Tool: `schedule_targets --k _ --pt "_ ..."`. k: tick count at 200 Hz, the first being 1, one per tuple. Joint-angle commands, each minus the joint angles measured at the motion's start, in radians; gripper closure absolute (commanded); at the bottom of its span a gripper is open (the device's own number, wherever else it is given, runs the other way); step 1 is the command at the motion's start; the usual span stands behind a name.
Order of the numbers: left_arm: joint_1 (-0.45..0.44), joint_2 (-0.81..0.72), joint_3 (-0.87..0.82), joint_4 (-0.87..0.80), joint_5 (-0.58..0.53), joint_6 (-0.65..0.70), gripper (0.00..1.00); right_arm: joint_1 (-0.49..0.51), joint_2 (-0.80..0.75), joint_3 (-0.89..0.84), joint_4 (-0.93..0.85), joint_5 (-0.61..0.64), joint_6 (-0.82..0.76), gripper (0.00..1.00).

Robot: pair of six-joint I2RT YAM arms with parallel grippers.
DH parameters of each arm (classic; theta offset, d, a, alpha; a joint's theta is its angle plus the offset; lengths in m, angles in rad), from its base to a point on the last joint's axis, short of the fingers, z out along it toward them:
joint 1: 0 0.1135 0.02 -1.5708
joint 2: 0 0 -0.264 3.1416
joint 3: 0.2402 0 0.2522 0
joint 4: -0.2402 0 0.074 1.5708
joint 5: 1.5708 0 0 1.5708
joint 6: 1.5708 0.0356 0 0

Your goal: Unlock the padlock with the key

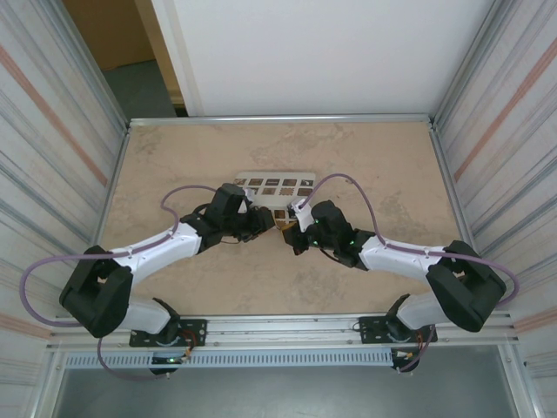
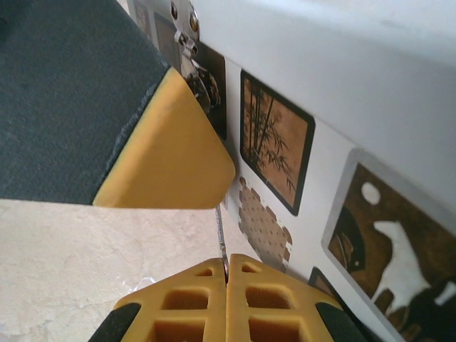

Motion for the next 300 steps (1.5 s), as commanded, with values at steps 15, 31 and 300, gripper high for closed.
schedule_targets --k 15,31,300 --pt "0.005 -0.038 0.036 0.028 0.045 -0.011 0.93 -0.006 0.002 0.044 0.009 -0.026 0.013 1.0" --pt "0.005 -0.038 0.036 0.029 0.045 -0.011 0.93 -0.006 0.007 0.049 0.012 -0.029 0.013 1.0" --pt "0.002 -0.034 0.011 0.043 0.046 -0.027 0.93 -0.003 0.023 0.06 0.205 -0.061 0.046 1.0"
